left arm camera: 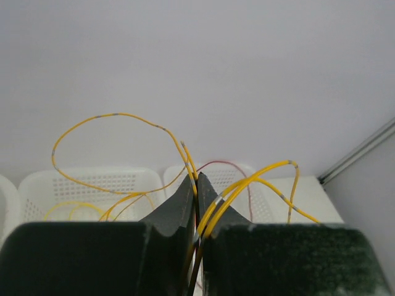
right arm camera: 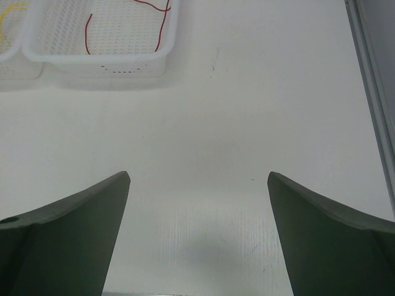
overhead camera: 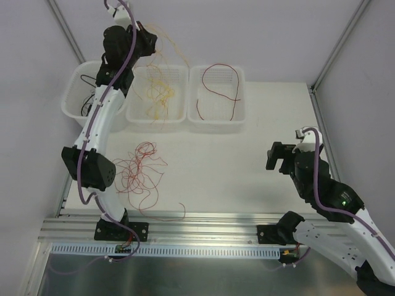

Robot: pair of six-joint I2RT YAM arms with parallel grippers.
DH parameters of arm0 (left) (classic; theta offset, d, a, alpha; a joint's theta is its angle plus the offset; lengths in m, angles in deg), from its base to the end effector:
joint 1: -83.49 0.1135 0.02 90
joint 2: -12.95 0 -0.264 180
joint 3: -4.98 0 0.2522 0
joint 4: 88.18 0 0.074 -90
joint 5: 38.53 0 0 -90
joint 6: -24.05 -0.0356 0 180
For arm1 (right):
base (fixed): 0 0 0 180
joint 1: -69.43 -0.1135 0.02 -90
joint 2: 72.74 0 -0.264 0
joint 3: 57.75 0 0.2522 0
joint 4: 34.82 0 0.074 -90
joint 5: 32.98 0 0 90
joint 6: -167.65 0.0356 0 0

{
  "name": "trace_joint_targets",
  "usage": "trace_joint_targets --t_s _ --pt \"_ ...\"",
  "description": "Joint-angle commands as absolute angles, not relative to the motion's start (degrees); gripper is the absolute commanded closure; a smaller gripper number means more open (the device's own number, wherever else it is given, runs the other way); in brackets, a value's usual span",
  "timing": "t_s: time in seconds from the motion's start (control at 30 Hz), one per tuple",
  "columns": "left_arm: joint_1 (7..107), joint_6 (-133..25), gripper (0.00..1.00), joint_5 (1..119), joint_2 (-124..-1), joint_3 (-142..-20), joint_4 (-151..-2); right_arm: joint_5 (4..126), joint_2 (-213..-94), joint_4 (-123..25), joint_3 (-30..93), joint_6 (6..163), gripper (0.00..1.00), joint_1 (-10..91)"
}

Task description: Untangle the cables

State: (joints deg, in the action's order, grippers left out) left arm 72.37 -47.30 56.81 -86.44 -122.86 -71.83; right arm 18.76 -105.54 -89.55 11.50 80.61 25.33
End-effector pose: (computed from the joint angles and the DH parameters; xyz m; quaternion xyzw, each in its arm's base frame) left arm 0.3838 -0.0788 0.5171 -0.0051 0.6290 -0.2279 0.7433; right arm 0.0855 0.0522 0.3744 -0.0893 0.7843 -0.0226 0.6135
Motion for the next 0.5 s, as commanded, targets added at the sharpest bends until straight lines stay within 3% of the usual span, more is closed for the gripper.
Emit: trace_joint_targets --t_s 0.0,0.3,0.4,0.47 --pt "73.9 -49.8 1.0 56.0 -92.5 -123.9 -73.0 19.7 -106.1 -89.7 11.0 80.7 0.0 25.5" --pt "76.1 -50.4 1.0 56.8 -105.3 -117.4 -72.3 20.1 -106.8 -90.5 9.5 80.5 0.0 25.4" --pt "76.1 -51.1 0.96 58.4 -107.1 -114.9 -71.4 20.7 -107.7 -90.6 9.3 80.7 0.01 25.4" --pt "76.1 -51.2 0.88 59.1 -106.8 -113.2 -70.6 21.4 -108.2 -90.8 9.3 80.8 0.0 25.5"
